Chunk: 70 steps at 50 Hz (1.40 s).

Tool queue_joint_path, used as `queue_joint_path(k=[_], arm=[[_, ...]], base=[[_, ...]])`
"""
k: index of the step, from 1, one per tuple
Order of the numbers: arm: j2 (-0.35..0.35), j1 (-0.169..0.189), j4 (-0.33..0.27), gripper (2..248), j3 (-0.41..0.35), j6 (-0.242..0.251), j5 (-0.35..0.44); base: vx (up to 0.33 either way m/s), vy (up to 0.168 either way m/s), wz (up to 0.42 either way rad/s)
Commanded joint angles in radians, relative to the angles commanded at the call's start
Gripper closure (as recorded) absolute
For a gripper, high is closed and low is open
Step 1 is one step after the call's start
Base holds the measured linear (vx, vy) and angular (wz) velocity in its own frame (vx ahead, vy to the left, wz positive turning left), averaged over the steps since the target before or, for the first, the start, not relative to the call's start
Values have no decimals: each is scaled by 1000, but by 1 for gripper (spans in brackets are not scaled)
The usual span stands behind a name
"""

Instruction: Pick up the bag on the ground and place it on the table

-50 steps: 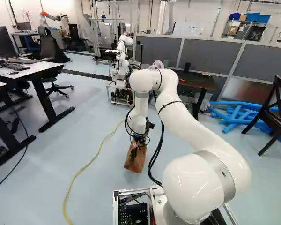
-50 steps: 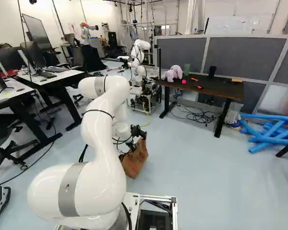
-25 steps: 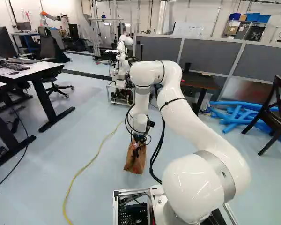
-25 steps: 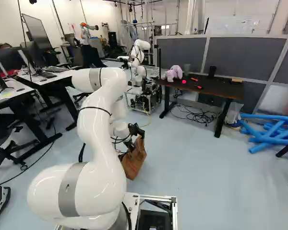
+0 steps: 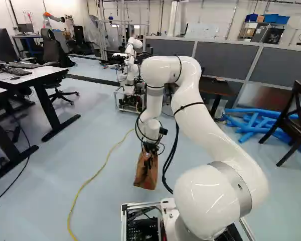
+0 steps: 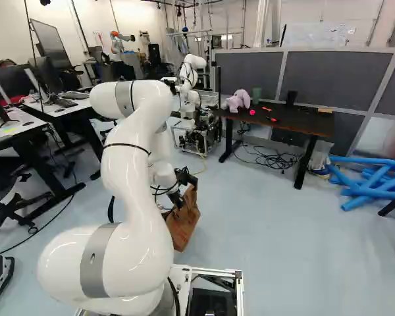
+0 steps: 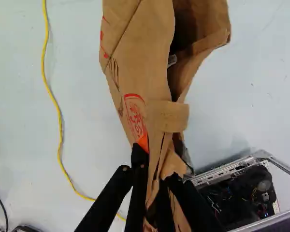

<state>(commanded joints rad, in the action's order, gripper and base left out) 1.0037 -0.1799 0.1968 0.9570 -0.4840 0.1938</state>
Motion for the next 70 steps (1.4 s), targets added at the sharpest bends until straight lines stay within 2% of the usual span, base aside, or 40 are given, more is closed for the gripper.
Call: queue_joint_path(k=[39,70], arm=[[-165,24,-26,229,-120,0,-90],[-310,30,-27,229,-225,0,-95]], base=[[0,0,0],[0,0,0]])
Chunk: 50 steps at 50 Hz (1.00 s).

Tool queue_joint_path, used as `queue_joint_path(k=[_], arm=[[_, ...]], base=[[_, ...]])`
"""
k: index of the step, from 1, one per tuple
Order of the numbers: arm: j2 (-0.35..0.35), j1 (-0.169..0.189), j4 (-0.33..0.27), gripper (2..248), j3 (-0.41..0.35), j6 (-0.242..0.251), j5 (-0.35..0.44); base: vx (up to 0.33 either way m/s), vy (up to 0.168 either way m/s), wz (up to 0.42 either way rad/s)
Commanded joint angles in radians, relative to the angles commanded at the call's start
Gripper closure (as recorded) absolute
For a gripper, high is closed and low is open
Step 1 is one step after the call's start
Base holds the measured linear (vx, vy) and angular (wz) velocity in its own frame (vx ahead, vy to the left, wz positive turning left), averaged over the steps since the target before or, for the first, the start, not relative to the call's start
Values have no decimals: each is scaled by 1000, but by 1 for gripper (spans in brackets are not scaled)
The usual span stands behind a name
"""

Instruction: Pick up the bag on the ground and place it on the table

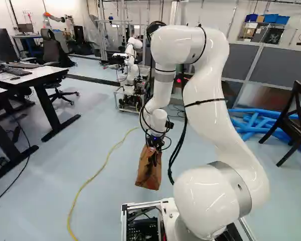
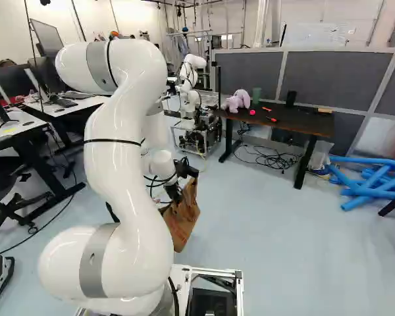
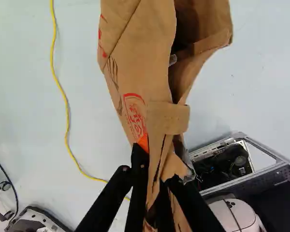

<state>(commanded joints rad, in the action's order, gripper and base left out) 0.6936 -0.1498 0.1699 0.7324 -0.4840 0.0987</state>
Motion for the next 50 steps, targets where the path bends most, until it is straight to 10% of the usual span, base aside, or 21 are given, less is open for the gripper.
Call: queue_joint_path(k=[50], arm=[[-226,42,0,229,-113,0,-52]], base=[[0,0,0]])
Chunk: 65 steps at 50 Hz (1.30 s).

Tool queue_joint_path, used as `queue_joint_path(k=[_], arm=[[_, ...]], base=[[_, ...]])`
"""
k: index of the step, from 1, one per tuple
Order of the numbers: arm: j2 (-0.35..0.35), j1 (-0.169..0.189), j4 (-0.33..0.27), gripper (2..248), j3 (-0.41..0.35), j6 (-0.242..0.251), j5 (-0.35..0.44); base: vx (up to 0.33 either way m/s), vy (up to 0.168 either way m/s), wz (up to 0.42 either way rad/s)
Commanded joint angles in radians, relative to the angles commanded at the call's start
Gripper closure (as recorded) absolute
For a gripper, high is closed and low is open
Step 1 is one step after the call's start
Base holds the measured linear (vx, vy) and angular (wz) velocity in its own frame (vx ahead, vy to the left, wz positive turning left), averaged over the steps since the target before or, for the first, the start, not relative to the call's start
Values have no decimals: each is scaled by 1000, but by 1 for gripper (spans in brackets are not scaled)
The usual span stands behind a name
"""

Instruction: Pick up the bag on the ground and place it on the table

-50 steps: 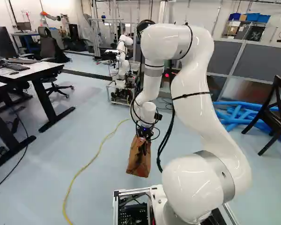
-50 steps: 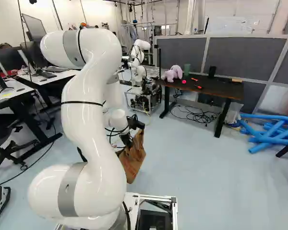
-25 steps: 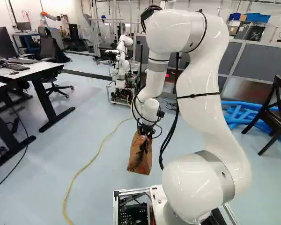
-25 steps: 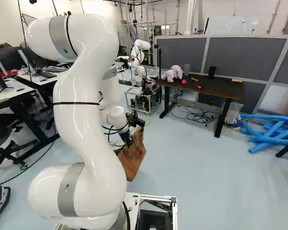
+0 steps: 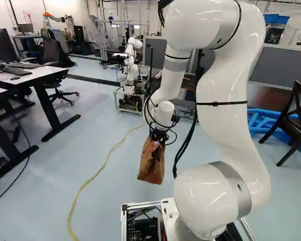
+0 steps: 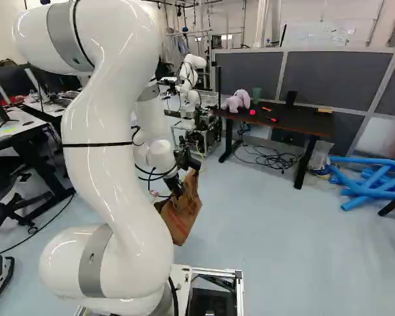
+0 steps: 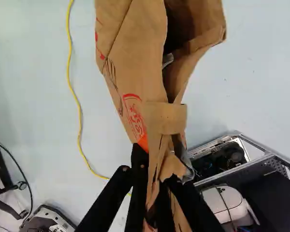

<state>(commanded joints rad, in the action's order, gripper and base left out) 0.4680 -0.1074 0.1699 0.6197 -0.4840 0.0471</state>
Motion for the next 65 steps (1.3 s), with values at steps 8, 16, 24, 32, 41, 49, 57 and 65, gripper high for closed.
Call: queue_joint_path(k=[8,16,24,32,41,49,57,65], arm=[[-32,11,0,229,-7,0,-22],[-63,21,0,229,-13,0,-48],[-94,31,0,229,-19,0,-74],[-126,40,0,229,-24,0,-103],[-160,48,0,229,-29,0,-134],[-190,53,0,229,-32,0,-162],[-220,58,0,229,-34,0,-190],[-249,63,0,229,-37,0,-218]], base=[[0,0,0],[0,0,0],[0,0,0],[0,0,0],[0,0,0],[0,0,0],[0,0,0],[0,0,0]])
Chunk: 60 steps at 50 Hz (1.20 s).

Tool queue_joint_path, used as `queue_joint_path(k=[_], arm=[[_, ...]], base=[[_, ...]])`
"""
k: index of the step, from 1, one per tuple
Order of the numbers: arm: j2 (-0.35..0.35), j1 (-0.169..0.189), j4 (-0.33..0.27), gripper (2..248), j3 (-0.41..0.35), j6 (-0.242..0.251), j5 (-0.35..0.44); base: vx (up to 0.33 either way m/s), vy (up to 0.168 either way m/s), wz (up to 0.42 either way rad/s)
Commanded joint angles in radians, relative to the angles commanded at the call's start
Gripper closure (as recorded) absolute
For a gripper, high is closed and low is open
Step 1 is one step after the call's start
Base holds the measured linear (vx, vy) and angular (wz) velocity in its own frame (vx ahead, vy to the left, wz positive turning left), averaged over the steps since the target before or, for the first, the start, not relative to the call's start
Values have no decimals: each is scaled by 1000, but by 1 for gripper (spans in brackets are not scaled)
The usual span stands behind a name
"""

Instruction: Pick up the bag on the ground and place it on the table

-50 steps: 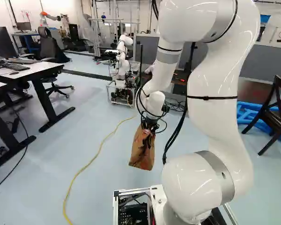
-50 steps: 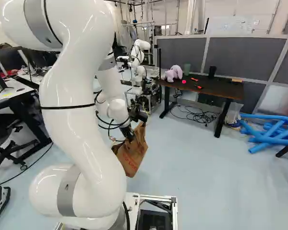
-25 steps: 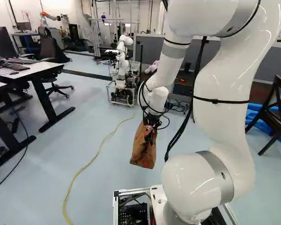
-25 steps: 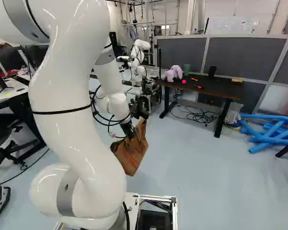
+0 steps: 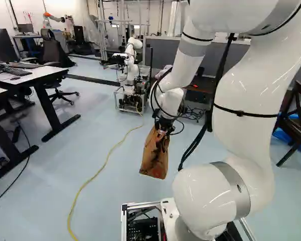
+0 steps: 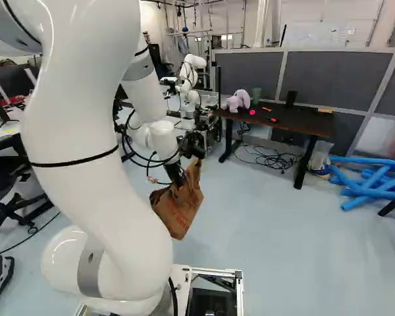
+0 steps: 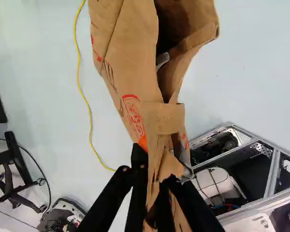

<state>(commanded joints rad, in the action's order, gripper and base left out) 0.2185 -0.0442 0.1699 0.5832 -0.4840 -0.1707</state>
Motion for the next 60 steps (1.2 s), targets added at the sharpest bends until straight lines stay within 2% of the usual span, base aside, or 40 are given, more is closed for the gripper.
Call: queue_joint_path(k=[30,60], arm=[[-104,18,0,229,3,0,-105],[-163,32,0,229,55,0,-205]], base=[[0,0,0],[0,0,0]])
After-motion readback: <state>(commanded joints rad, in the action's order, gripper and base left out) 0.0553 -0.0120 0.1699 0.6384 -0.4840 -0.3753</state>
